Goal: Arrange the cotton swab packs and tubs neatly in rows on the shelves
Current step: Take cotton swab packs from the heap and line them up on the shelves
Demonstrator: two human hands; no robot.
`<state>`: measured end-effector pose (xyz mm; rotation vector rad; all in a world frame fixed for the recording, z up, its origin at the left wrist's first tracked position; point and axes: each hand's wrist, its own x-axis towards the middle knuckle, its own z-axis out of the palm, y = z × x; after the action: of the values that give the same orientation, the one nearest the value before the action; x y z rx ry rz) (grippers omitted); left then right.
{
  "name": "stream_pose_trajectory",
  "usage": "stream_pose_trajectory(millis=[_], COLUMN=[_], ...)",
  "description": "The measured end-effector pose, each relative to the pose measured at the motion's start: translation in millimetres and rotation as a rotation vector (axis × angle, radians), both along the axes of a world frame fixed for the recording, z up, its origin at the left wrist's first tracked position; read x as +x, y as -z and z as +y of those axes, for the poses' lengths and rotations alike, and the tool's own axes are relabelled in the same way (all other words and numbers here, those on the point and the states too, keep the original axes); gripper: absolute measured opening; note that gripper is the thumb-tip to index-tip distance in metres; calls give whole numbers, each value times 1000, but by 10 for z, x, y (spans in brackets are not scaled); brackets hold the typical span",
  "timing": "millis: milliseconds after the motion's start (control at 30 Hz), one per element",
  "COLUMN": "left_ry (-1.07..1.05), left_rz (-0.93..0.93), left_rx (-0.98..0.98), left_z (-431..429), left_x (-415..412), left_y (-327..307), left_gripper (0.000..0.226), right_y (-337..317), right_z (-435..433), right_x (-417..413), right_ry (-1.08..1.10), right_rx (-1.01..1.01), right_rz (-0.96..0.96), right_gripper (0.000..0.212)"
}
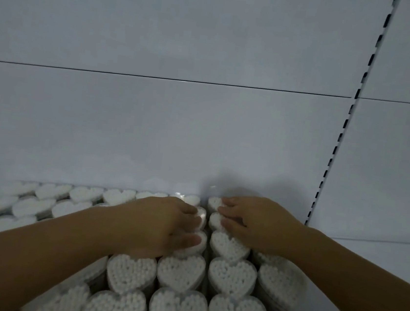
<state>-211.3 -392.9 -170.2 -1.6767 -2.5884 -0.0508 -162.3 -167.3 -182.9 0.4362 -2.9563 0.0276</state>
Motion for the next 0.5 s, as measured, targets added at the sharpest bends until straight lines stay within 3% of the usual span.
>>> stream_pose_trajectory(millis=[100,167,333,433,500], left_ry=[-54,-64,-39,-17,-19], left_rz=[-12,-51,-145,-40,4], left_rx=[-59,-35,-3,-59,-84], left_z=[8,33,220,279,266], left_x=[-36,-20,105,119,77], left_y=[-40,-74,-129,-86,-56], left_gripper=[94,100,68,86,81], right_y=[-25,-72,-67,-8,-6], right_z=[9,83,293,314,322], right_x=[8,20,-95,-148,-147], right_ry=[-18,-8,-15,-57,-74], right_rx=[-86,-203,-190,-183,-191], right_rz=[-51,-19,-18,0,34], right_gripper=[39,37,32,34,34])
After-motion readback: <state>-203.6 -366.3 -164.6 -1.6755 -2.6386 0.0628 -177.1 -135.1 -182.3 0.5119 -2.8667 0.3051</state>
